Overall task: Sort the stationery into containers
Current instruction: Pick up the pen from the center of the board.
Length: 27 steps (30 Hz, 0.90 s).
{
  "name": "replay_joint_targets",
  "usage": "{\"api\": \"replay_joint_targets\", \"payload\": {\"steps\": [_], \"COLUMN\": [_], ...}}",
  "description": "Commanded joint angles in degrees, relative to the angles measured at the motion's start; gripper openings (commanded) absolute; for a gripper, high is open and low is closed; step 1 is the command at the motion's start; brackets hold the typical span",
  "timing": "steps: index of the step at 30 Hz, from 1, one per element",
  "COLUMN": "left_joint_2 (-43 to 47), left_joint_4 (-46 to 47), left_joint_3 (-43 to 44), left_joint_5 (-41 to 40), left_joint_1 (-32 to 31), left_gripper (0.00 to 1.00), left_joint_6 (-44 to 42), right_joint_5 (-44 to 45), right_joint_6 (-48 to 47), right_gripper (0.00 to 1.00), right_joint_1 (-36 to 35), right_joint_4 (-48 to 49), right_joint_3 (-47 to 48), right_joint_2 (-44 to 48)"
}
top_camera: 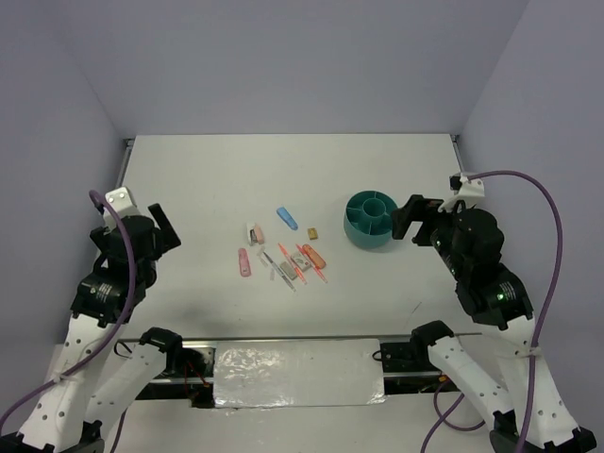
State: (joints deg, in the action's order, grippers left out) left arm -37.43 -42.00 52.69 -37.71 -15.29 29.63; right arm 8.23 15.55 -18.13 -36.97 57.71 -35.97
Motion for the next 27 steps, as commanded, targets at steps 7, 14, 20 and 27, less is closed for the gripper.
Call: {"api": "replay_joint_targets", "payload": {"steps": [7,14,20,27], "left_joint_2": [-3.52,-4.50,-3.44,-5.81], "left_joint_4": [1.83,1.22,2.09,2.27], "left_joint_3": [-0.22,-0.21,-0.66,-0.30], "left_joint_5": [1.77,0.80,1.59,3.35], "left_joint_1": [0.17,0.26,0.26,0.26], "left_gripper": [0.99,0.99,0.99,0.99], "left_joint_6": [0.17,0.43,-0.01,-0.62], "right_joint_5": [-32.39,0.89,4.77,2.41], "right_joint_6": [3.69,3.33,5.10,3.88], "right_gripper": [1.00,0.97,0.50,0.30], "right_joint_1": [-2.60,-31.86,-41.54,-43.74], "right_joint_4": [18.24,7.26,10.34,14.55], "right_joint_3": [-4.38,11.19,13.30,11.29], "right_joint_2": [-11.35,-43.20,-55.34,-61.67]}}
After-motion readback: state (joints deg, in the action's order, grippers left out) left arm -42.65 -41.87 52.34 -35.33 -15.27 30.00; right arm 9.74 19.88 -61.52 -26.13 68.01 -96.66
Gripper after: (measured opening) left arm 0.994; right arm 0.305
